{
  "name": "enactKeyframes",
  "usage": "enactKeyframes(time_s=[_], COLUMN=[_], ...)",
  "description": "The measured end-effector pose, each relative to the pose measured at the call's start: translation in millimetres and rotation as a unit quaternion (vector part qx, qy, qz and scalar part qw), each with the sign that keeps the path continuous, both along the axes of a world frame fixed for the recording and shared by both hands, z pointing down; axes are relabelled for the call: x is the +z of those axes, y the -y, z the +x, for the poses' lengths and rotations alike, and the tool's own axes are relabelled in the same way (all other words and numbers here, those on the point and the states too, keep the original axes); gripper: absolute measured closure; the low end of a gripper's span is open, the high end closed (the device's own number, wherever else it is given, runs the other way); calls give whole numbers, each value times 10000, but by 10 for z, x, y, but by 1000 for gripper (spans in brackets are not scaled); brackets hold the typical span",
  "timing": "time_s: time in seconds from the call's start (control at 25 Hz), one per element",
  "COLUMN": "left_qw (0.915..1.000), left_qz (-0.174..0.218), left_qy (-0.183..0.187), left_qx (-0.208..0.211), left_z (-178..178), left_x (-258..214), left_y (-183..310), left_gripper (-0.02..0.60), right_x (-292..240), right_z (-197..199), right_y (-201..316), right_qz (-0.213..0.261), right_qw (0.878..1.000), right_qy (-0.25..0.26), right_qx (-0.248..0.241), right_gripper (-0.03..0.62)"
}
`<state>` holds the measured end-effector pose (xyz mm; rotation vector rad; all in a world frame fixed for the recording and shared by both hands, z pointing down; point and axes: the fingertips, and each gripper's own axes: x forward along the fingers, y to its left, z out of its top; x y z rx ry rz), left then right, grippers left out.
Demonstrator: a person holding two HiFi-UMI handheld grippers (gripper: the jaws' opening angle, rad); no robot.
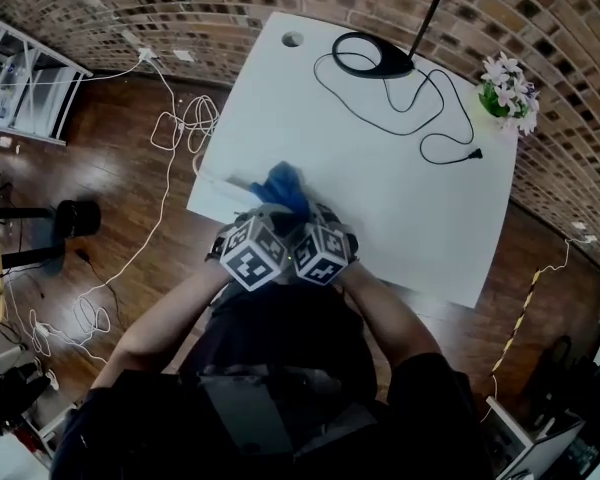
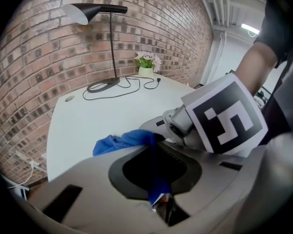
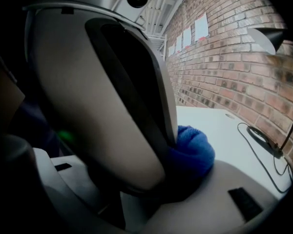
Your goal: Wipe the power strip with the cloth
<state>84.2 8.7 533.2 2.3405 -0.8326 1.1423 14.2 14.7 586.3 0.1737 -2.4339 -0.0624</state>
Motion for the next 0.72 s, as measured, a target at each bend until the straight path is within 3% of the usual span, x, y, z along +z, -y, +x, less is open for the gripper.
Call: enactKeyframes(time_s=[0.4, 0.72], left_qw=[9987, 9987], left_qz=[20, 53], left_qy=[-413, -436], left_qx=[296, 267], left_z=[-42, -278], left_x=[-30, -21], left_y=[-4, 43], left_gripper=[538, 538], right_x=[-32, -29], right_z=[-8, 17], right_y=[24, 41], right_qz=[-26, -39], right_qw=[9998, 9996], right_qy=[-6, -20], right_qx=[180, 281], right_gripper=[434, 434])
